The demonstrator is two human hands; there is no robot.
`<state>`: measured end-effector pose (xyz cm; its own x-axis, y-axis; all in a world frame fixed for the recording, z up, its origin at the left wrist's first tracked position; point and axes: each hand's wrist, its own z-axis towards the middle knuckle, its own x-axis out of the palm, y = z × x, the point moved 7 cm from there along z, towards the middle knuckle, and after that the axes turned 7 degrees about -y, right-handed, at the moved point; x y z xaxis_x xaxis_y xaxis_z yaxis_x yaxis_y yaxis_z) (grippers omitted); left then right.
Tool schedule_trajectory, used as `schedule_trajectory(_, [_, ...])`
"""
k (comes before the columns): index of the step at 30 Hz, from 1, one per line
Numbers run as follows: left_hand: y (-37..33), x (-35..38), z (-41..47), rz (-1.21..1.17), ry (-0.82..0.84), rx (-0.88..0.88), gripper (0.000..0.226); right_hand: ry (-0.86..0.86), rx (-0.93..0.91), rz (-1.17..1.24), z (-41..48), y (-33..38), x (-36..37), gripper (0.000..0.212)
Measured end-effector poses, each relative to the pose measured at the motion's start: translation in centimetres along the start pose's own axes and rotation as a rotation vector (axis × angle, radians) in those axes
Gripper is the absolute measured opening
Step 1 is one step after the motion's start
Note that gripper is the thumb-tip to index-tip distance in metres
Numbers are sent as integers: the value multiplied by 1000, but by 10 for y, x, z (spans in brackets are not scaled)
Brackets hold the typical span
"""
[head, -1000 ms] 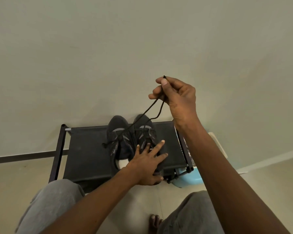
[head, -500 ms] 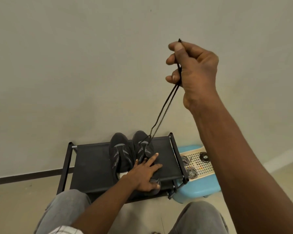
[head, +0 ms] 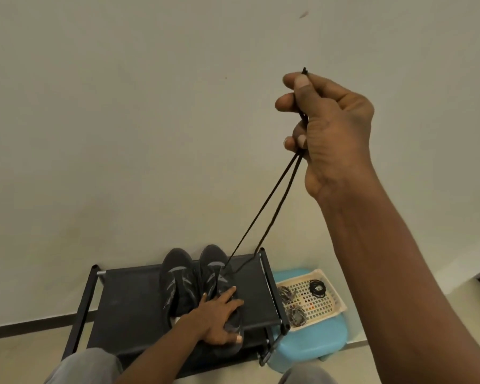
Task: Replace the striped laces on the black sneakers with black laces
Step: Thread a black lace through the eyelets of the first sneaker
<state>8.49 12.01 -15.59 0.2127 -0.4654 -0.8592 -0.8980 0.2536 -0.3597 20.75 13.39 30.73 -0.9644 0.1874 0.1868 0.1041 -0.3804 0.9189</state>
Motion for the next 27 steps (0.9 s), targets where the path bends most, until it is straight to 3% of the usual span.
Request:
schedule_trajectory(18, [-6, -13, -10, -30, 17, -12, 102, 42, -53, -12, -13, 32, 0, 16])
schedule_trajectory(24, [-22, -84, -49, -127, -173, -59, 58, 88, -153, -200, -5, 38, 9, 12])
schedule_trajectory(27, [-19, -152, -84, -272, -402, -151, 32, 71, -130, -236, 6, 44, 14, 11])
